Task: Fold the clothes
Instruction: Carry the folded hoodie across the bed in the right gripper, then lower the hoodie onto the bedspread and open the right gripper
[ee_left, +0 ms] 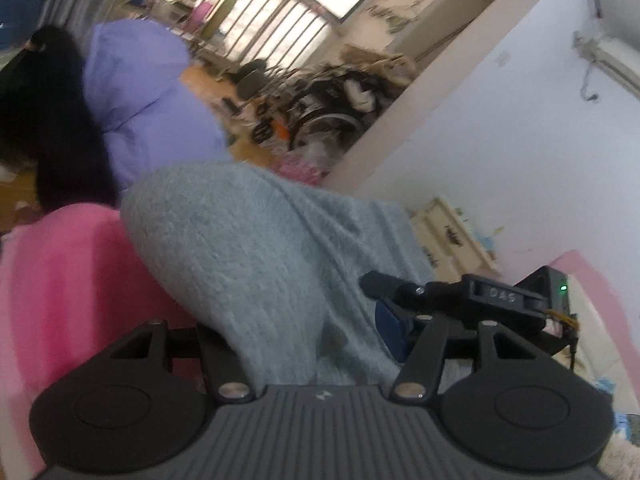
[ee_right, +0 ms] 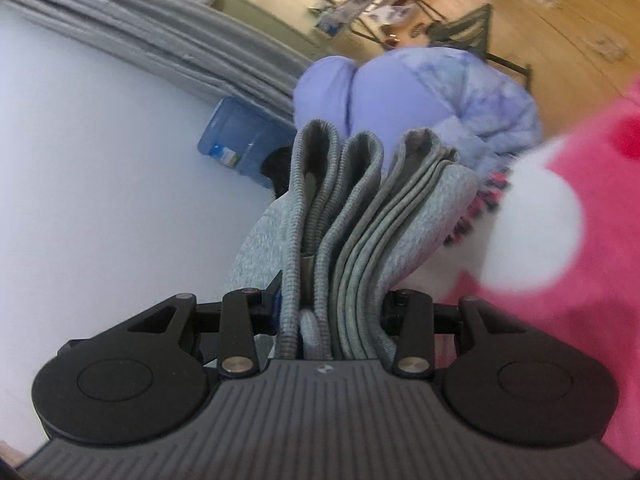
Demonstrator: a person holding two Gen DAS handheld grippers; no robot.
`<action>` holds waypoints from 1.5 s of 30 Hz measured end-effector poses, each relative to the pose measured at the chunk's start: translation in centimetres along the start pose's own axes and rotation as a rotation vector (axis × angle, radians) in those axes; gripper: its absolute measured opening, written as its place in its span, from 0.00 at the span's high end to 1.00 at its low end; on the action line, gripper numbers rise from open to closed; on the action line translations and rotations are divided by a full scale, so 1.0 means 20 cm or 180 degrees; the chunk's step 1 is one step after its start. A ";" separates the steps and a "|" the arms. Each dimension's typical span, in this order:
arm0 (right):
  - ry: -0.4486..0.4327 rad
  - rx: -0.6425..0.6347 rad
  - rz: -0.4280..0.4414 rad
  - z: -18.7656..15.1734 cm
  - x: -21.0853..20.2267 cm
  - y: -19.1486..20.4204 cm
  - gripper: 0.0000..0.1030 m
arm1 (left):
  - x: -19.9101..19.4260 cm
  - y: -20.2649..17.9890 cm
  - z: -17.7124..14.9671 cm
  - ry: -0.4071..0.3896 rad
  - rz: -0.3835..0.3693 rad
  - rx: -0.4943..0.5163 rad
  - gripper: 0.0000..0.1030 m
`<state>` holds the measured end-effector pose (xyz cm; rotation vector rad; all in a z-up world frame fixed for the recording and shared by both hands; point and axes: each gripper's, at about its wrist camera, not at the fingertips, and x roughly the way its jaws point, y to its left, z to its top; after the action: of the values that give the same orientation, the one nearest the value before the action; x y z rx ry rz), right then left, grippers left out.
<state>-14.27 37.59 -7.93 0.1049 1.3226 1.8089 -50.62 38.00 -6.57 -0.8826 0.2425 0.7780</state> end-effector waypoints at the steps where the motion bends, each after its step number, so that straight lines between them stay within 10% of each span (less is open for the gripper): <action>1: 0.0015 0.0014 0.0008 -0.01 0.03 -0.05 0.63 | 0.02 0.04 0.00 0.0055 0.0069 -0.0042 0.43; 11: -0.0011 0.0372 0.0101 -0.10 0.09 -0.18 0.63 | 0.04 0.15 0.04 0.0195 0.0178 0.0044 0.45; 20: -0.0019 0.0287 -0.0425 -0.17 -0.07 -0.20 0.42 | -0.10 0.29 0.09 0.0211 0.0467 0.0109 0.35; 26: -0.0266 -0.0401 -0.0956 -0.28 -0.28 0.03 0.42 | -0.24 0.07 0.11 0.0166 0.0270 0.0781 0.36; 36: 0.0015 -0.1017 -0.1634 -0.42 -0.06 0.24 0.60 | 0.20 -0.45 -0.47 0.0717 0.0635 0.3581 0.47; 41: -0.0021 -0.0882 -0.1686 -0.40 -0.08 0.24 0.82 | 0.19 -0.45 -0.48 0.0635 0.0615 0.3645 0.86; 45: -0.0042 -0.0906 -0.1621 -0.44 -0.15 0.31 0.83 | 0.12 -0.46 -0.44 0.0738 0.0367 0.3611 0.94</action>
<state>-20.64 28.74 -5.56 -0.3446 0.9579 1.5273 -41.61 28.94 -7.72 0.1277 0.8428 0.5088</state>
